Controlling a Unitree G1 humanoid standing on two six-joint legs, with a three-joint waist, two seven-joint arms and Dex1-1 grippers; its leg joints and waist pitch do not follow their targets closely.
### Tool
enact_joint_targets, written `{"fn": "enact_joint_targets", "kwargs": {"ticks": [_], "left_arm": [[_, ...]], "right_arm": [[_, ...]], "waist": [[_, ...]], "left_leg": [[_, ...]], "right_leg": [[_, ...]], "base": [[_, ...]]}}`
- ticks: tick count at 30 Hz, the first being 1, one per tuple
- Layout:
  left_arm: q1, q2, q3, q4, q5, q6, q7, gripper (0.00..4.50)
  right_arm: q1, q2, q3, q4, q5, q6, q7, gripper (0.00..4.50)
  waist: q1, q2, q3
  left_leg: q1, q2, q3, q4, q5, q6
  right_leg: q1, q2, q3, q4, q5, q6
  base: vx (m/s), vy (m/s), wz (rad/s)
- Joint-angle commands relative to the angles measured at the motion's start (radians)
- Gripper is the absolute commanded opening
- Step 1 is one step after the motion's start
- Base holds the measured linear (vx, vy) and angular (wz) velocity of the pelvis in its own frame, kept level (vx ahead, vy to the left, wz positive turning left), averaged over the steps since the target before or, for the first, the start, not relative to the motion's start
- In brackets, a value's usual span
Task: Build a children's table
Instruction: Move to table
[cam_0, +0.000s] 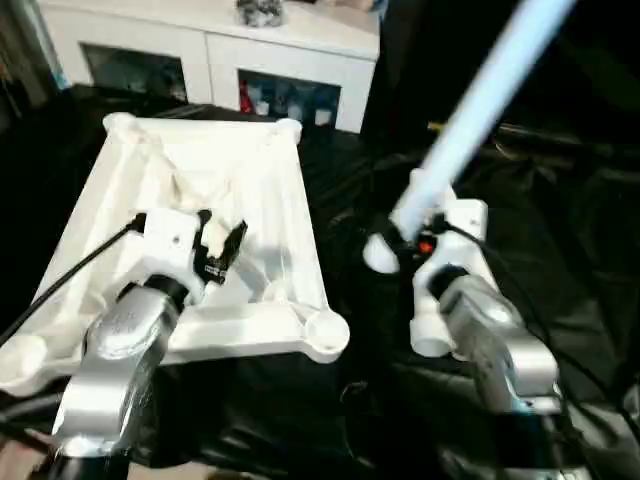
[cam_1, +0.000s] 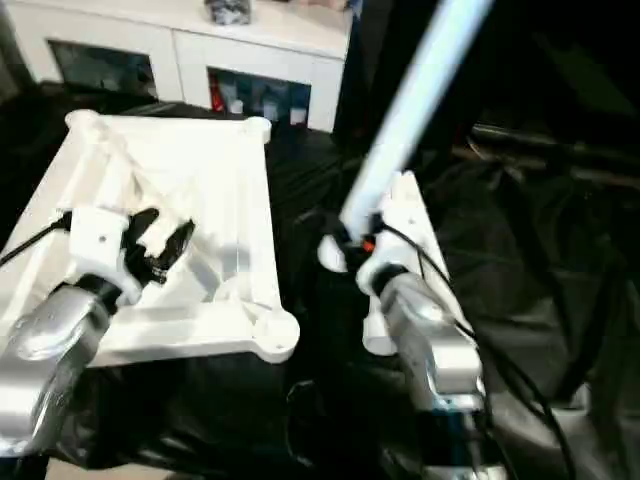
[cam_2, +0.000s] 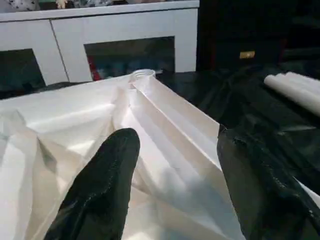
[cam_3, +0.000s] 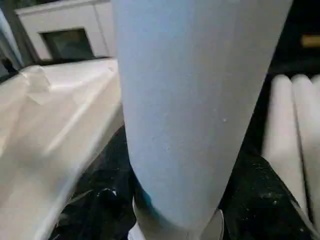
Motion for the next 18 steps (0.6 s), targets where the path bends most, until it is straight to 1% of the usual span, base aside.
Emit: {"fn": "enact_joint_targets", "kwargs": {"ticks": [1,2,3,4,5,6,7,8,9,10,11,12,13,14,15,16,17,18], "left_arm": [[-0.033,-0.016,-0.013,0.032,0.006,-0.011,-0.003,2.86],[-0.038,-0.021,-0.013,0.034,0.004,-0.010,-0.002,2.86],[-0.042,-0.028,-0.009,0.034,-0.002,-0.005,0.002,2.86],[-0.036,-0.033,-0.006,0.027,-0.003,-0.003,0.009,2.86],[-0.031,-0.031,-0.011,0.018,0.014,-0.017,0.022,2.86],[-0.031,-0.031,-0.011,0.018,0.014,-0.017,0.022,2.86],[-0.019,-0.016,-0.023,0.010,0.049,-0.043,0.036,2.86],[-0.014,-0.013,-0.026,0.006,0.059,-0.055,0.039,2.86],[-0.001,-0.013,-0.026,-0.006,0.058,-0.057,0.040,2.86],[0.006,-0.016,-0.024,-0.011,0.055,-0.051,0.042,2.86],[0.019,-0.025,-0.017,-0.021,0.049,-0.041,0.047,2.86],[0.028,-0.032,-0.011,-0.029,0.050,-0.030,0.054,2.86],[0.035,-0.036,-0.009,-0.036,0.054,-0.022,0.063,2.86],[0.042,-0.038,-0.007,-0.042,0.060,-0.014,0.072,2.86],[0.046,-0.043,-0.004,-0.048,0.051,0.002,0.073,2.86],[0.055,-0.052,0.001,-0.059,0.046,0.021,0.085,2.86],[0.057,-0.055,0.003,-0.062,0.046,0.025,0.091,2.86],[0.060,-0.060,0.008,-0.065,0.042,0.035,0.103,2.86]], "right_arm": [[0.011,-0.007,-0.011,-0.090,0.007,0.028,-0.006,1.90],[0.014,-0.008,-0.013,-0.099,0.011,0.032,-0.006,1.90],[0.017,-0.007,-0.017,-0.106,0.013,0.033,-0.008,1.90],[0.016,-0.008,-0.016,-0.098,0.010,0.028,-0.011,1.90],[0.007,-0.011,-0.016,-0.080,0.005,0.022,-0.013,1.90],[0.007,-0.011,-0.016,-0.080,0.005,0.022,-0.013,1.90],[0.000,-0.012,-0.015,-0.069,0.005,0.020,-0.011,1.90],[-0.003,-0.012,-0.015,-0.065,0.004,0.019,-0.010,1.90],[-0.008,-0.012,-0.012,-0.060,0.003,0.018,-0.007,1.90],[-0.016,-0.012,-0.010,-0.054,0.003,0.017,-0.003,1.90],[-0.022,-0.011,-0.006,-0.050,0.002,0.020,0.000,1.90],[-0.029,-0.008,-0.004,-0.047,0.002,0.025,0.004,1.90],[-0.034,-0.006,-0.003,-0.042,0.002,0.027,0.007,1.90],[-0.038,-0.004,-0.001,-0.038,0.003,0.028,0.010,1.90],[-0.042,-0.003,0.001,-0.030,0.002,0.027,0.013,1.90],[-0.053,-0.002,0.006,-0.011,0.000,0.022,0.019,1.90],[-0.058,-0.001,0.008,-0.002,-0.002,0.020,0.021,1.90],[-0.066,-0.001,0.010,0.010,-0.004,0.016,0.024,1.90]], "waist": [[0.037,-0.012,-0.071],[0.043,-0.006,-0.072],[0.040,-0.006,-0.073],[0.042,-0.006,-0.074],[0.034,-0.005,-0.072],[0.029,0.008,-0.071],[0.021,0.020,-0.071],[-0.015,0.040,-0.074],[-0.036,0.052,-0.075],[-0.040,0.043,-0.074],[-0.051,0.057,-0.069],[-0.058,0.059,-0.071],[-0.063,0.043,-0.073],[-0.060,0.044,-0.076],[-0.059,0.040,-0.079],[-0.058,0.001,-0.081],[-0.049,-0.024,-0.081],[-0.028,-0.044,-0.089]], "left_leg": [[-0.026,0.044,-0.050,0.027,-0.089,0.117],[-0.049,0.046,-0.065,0.049,-0.071,0.126],[-0.084,0.039,-0.092,0.084,-0.054,0.121],[-0.084,0.033,-0.103,0.090,-0.049,0.106],[-0.074,0.028,-0.101,0.058,-0.022,0.109],[-0.058,0.028,-0.093,0.017,-0.001,0.116],[-0.025,0.032,-0.077,-0.029,0.025,0.121],[0.025,0.050,-0.078,-0.070,-0.008,0.161],[0.027,0.085,-0.099,-0.093,-0.100,0.089],[0.026,0.100,-0.104,-0.106,-0.175,0.015],[0.040,0.159,-0.132,-0.151,-0.357,-0.169],[0.048,0.188,-0.153,-0.167,-0.369,-0.186],[0.049,0.222,-0.179,-0.174,-0.324,-0.128],[0.049,0.228,-0.181,-0.173,-0.291,-0.049],[0.051,0.225,-0.180,-0.173,-0.283,-0.004],[0.046,0.195,-0.156,-0.165,-0.297,0.105],[0.006,0.100,-0.097,-0.113,-0.280,0.154],[-0.032,0.034,-0.048,-0.049,-0.244,0.143]], "right_leg": [[0.093,-0.254,0.169,-0.138,-0.380,-0.165],[0.104,-0.278,0.184,-0.139,-0.386,-0.179],[0.118,-0.292,0.189,-0.133,-0.370,-0.207],[0.101,-0.268,0.177,-0.132,-0.340,-0.250],[0.092,-0.219,0.142,-0.122,-0.314,-0.283],[0.080,-0.177,0.111,-0.112,-0.306,-0.284],[0.065,-0.122,0.070,-0.103,-0.298,-0.270],[0.016,-0.019,0.019,-0.042,-0.214,-0.211],[0.017,-0.004,0.008,-0.014,-0.125,-0.158],[0.020,-0.006,0.009,-0.014,-0.093,-0.133],[0.004,-0.005,-0.005,0.017,-0.061,-0.071],[-0.006,-0.006,-0.010,0.038,-0.071,-0.055],[-0.020,-0.017,-0.013,0.080,-0.121,-0.032],[-0.027,-0.030,-0.009,0.093,-0.157,-0.026],[-0.025,-0.035,-0.004,0.091,-0.165,-0.033],[-0.002,-0.050,0.014,0.070,-0.157,-0.056],[0.025,-0.087,0.052,-0.014,-0.111,-0.116],[0.041,-0.122,0.079,-0.068,-0.137,-0.147]], "base": [[0.000,0.000,0.00],[0.013,0.073,-0.09],[0.013,0.073,-0.09],[0.001,0.119,-0.12],[-0.025,0.166,-0.02],[-0.025,0.166,-0.02],[-0.026,0.203,0.06],[-0.029,0.213,0.11],[-0.029,0.213,0.11],[-0.048,0.186,0.17],[-0.044,0.113,0.23],[-0.044,0.113,0.23],[0.000,0.000,0.00],[-0.047,-0.066,0.03],[-0.047,-0.066,0.03],[-0.062,-0.129,-0.01],[-0.073,-0.157,-0.05],[-0.073,-0.157,-0.05]]}}
